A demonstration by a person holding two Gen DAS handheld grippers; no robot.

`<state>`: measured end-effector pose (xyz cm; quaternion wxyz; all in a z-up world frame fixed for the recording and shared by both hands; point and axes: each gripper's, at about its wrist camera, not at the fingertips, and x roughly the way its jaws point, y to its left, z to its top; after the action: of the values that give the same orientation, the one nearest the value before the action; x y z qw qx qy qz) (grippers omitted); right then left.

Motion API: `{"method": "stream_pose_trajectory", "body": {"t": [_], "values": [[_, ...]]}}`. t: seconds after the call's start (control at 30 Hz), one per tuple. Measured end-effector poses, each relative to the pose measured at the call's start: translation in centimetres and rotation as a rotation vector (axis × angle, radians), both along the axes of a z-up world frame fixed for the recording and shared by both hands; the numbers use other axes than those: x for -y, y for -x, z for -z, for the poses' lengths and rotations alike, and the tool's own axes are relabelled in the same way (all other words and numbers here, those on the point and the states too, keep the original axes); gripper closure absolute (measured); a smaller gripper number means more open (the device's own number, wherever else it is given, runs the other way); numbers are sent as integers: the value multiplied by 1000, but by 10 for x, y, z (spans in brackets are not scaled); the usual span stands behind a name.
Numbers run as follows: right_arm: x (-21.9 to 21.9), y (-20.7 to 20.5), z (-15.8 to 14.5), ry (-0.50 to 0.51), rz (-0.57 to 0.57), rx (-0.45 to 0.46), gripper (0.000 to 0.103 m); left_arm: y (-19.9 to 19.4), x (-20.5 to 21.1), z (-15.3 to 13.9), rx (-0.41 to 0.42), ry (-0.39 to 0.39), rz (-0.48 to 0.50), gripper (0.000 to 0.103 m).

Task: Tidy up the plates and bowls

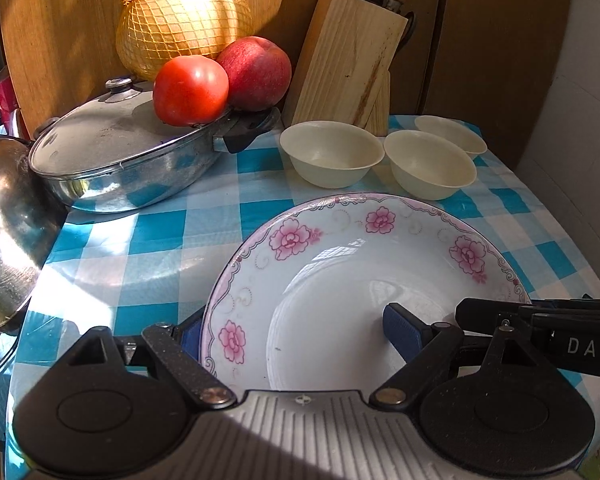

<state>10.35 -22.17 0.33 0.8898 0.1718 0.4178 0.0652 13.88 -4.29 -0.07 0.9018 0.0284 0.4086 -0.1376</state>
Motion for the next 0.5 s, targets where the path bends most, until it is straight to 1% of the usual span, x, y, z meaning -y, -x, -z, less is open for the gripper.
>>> {"method": "stream_pose_trajectory", "body": {"t": [0.5], "values": [[6, 16, 7, 56, 36, -28, 68, 8, 16, 9, -32, -12, 48, 20]]}}
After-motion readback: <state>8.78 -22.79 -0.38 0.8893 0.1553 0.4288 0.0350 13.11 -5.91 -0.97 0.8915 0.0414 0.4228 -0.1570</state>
